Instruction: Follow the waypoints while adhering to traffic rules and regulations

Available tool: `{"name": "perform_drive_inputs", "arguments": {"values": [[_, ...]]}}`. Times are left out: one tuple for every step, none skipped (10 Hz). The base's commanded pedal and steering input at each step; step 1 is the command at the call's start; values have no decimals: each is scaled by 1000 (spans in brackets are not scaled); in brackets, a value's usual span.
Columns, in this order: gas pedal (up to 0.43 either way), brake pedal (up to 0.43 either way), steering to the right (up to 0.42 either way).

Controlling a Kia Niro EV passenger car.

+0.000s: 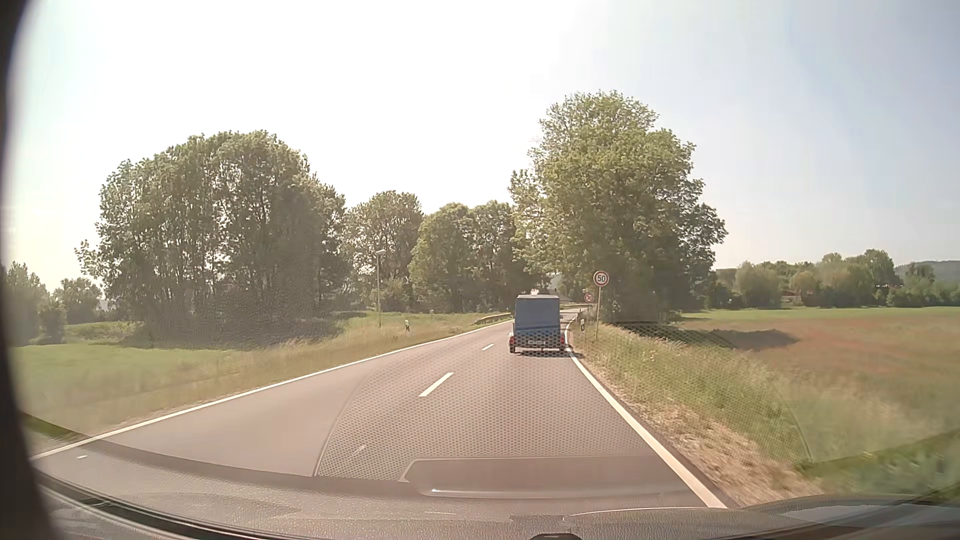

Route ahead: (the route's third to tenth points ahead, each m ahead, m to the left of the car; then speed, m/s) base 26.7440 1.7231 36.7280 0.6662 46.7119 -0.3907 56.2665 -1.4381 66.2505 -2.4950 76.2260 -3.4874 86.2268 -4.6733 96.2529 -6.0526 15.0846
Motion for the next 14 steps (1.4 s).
{"name": "perform_drive_inputs", "arguments": {"values": [[59,0,11],[59,0,11],[59,0,11],[67,0,11],[67,0,11],[67,0,11],[79,0,11],[87,0,11],[98,0,11],[118,0,11],[118,0,11],[118,0,11],[110,0,11],[98,0,11]]}}
